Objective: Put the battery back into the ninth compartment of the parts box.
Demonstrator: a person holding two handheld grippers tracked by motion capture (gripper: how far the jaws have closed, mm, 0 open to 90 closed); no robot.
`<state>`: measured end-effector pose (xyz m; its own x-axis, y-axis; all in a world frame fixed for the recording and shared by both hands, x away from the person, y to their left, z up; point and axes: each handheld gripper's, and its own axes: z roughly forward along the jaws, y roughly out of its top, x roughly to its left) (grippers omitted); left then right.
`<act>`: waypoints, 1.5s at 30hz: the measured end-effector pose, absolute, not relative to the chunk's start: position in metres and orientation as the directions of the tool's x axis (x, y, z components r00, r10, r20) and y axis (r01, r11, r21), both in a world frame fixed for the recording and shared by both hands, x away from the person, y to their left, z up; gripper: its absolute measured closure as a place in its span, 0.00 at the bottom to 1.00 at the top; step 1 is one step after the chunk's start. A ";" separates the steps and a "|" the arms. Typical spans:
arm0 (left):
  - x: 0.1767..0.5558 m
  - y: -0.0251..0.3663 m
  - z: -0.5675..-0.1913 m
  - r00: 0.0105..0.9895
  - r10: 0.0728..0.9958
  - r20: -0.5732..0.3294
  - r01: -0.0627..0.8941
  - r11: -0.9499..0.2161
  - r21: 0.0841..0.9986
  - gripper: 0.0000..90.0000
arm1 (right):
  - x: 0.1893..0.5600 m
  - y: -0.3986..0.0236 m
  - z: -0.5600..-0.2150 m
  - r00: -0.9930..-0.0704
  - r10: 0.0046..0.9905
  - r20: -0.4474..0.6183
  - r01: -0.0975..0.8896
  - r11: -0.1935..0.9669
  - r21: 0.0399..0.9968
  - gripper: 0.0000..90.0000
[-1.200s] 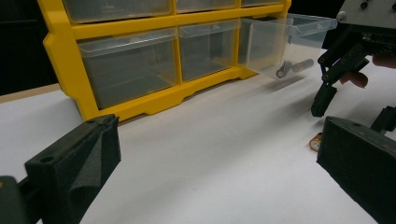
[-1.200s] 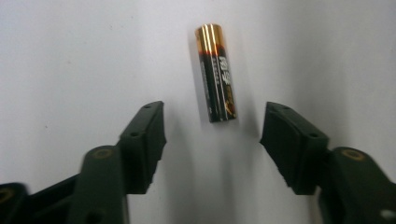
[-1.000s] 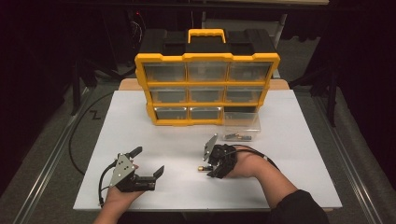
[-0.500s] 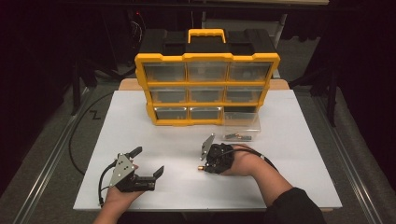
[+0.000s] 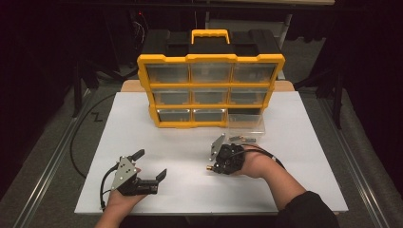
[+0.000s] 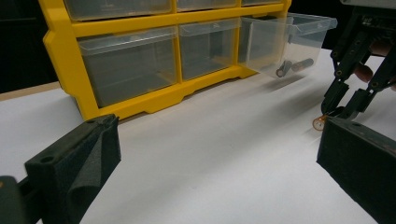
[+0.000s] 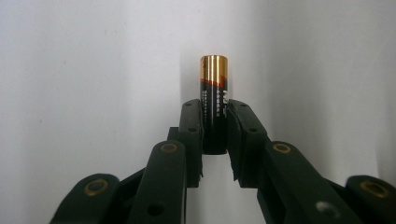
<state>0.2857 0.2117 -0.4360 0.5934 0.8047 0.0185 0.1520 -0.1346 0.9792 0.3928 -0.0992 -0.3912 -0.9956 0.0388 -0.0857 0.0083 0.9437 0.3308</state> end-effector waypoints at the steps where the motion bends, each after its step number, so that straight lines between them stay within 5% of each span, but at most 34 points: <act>1: 0.286 0.212 -0.436 0.593 0.805 0.018 0.152 -0.134 0.979 0.00 | 0.393 -0.102 -0.390 -0.996 0.052 -0.079 0.023 0.944 0.330 0.87; 45: 0.286 0.212 -0.437 0.588 0.809 0.019 0.156 -0.136 0.978 0.00 | 0.394 -0.177 -0.380 -0.989 0.141 -0.052 0.120 0.947 0.298 0.87</act>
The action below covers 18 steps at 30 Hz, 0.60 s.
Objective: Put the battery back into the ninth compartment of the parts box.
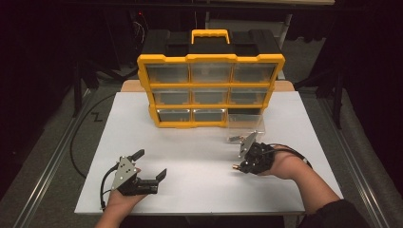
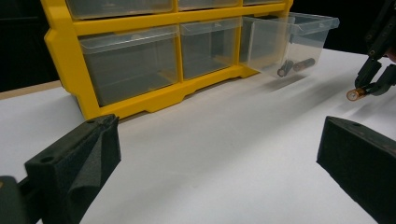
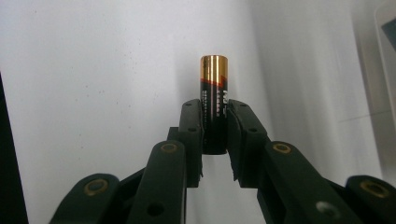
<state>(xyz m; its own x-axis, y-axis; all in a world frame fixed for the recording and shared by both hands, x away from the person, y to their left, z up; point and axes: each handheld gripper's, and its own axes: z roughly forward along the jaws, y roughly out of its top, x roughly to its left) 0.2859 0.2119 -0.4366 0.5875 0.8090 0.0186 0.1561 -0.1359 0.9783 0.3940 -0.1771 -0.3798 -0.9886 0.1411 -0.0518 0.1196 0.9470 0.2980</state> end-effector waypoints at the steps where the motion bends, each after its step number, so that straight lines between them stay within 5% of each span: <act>1: 0.286 0.212 -0.437 0.588 0.809 0.018 0.156 -0.135 0.978 0.00 | 0.393 -0.178 -0.379 -0.987 0.156 -0.048 0.136 0.946 0.293 0.87; 18: 0.285 0.212 -0.436 0.578 0.816 0.015 0.155 -0.128 0.980 0.00 | 0.393 -0.194 -0.366 -0.986 0.151 -0.071 0.124 0.949 0.291 0.87</act>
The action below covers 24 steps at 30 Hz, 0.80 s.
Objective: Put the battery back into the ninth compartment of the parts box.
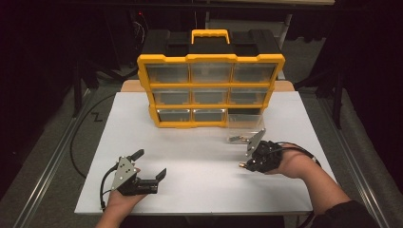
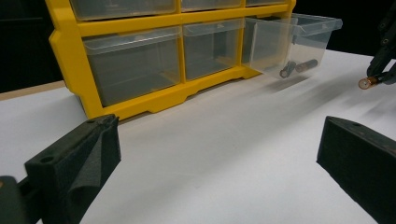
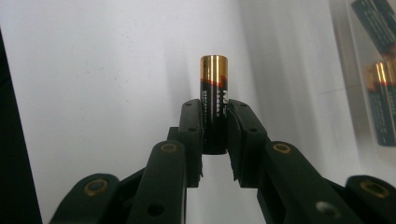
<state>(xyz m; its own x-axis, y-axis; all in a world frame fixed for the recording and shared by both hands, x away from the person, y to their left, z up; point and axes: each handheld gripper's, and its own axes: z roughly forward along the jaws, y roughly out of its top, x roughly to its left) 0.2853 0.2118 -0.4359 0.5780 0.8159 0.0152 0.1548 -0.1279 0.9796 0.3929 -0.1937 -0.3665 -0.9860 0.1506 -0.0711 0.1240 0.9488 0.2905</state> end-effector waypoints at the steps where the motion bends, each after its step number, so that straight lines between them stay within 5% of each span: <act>1: 0.285 0.212 -0.436 0.578 0.816 0.015 0.155 -0.128 0.980 0.00 | 0.394 -0.195 -0.366 -0.985 0.155 -0.075 0.127 0.950 0.285 0.87; 24: 0.286 0.213 -0.436 0.573 0.819 0.011 0.159 -0.124 0.980 0.00 | 0.403 -0.198 -0.343 -0.980 0.165 -0.111 0.128 0.950 0.285 0.87</act>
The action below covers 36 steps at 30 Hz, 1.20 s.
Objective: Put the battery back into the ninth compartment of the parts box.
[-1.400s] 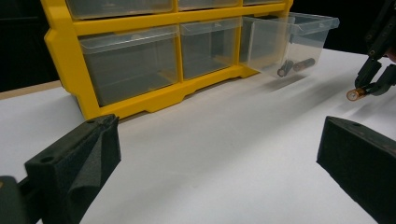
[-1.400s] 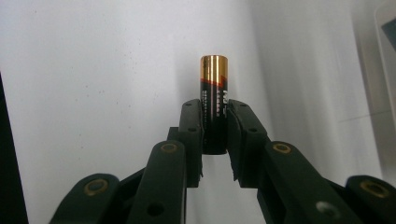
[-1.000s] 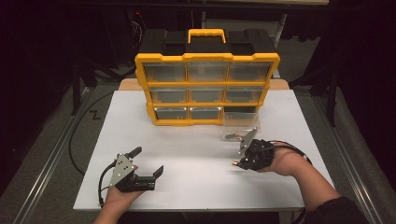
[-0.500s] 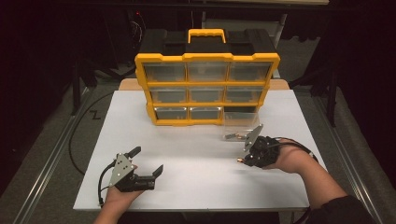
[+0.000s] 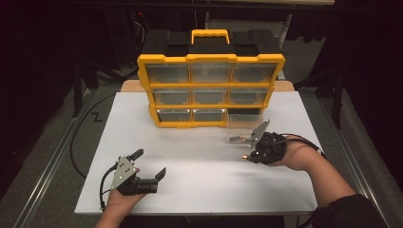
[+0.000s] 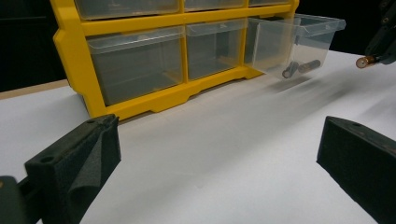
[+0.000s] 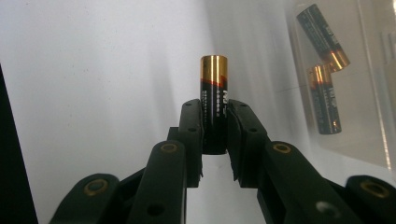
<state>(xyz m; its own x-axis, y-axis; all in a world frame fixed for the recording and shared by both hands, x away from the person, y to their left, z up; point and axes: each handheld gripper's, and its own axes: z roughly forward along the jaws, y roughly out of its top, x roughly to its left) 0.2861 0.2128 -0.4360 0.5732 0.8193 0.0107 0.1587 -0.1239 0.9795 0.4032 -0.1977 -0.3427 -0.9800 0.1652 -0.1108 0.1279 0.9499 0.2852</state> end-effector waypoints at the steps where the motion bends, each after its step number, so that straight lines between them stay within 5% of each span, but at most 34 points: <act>1: 0.286 0.213 -0.436 0.574 0.819 0.012 0.159 -0.125 0.979 0.00 | 0.403 -0.198 -0.341 -0.980 0.165 -0.113 0.127 0.950 0.286 0.87; 36: 0.286 0.215 -0.436 0.573 0.820 0.004 0.160 -0.117 0.980 0.00 | 0.421 -0.194 -0.306 -0.976 0.167 -0.139 0.125 0.954 0.272 0.87</act>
<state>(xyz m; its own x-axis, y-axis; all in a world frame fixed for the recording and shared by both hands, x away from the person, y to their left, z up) 0.2859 0.2149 -0.4362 0.5726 0.8198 0.0043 0.1599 -0.1168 0.9802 0.4207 -0.1940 -0.3059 -0.9762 0.1668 -0.1386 0.1245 0.9543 0.2715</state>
